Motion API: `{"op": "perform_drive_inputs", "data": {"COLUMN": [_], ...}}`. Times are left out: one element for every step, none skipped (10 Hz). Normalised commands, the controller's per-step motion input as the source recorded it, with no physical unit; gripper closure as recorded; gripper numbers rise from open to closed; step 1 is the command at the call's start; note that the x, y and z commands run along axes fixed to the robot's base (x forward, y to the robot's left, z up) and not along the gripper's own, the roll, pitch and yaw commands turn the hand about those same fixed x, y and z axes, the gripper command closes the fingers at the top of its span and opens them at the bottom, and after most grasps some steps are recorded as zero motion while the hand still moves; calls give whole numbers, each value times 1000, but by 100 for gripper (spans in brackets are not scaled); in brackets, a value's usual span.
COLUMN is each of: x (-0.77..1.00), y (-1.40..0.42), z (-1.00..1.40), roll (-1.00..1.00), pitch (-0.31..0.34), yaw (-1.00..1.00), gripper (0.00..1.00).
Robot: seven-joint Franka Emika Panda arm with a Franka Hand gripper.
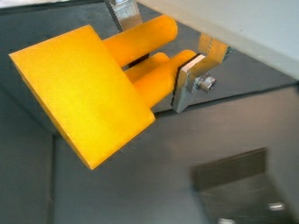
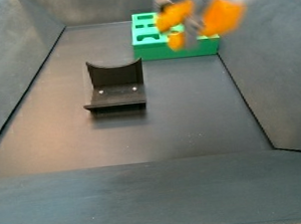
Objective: Pick up the 3 prong object. Move up. Place the 3 prong object on the fixture. Regrasp the 3 prong object. Move to above the board. Insert the 3 prong object.
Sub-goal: Place the 3 prong object on the fixture.
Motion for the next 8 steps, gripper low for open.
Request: {"op": "perform_drive_inputs", "data": {"x": [1000, 1000, 1000, 1000, 1000, 1000, 1000, 1000], "y": [-705, -660, -557, -488, -439, -333, -258, -217], "z": [316, 301, 264, 223, 203, 152, 111, 90], "roll": [-56, -59, -65, -72, -75, -84, -92, -99], "pitch": [-51, -43, -26, -8, 2, 26, 47, 62], "yaw": [1000, 1000, 1000, 1000, 1000, 1000, 1000, 1000], "gripper": [100, 100, 100, 100, 100, 100, 100, 100]}}
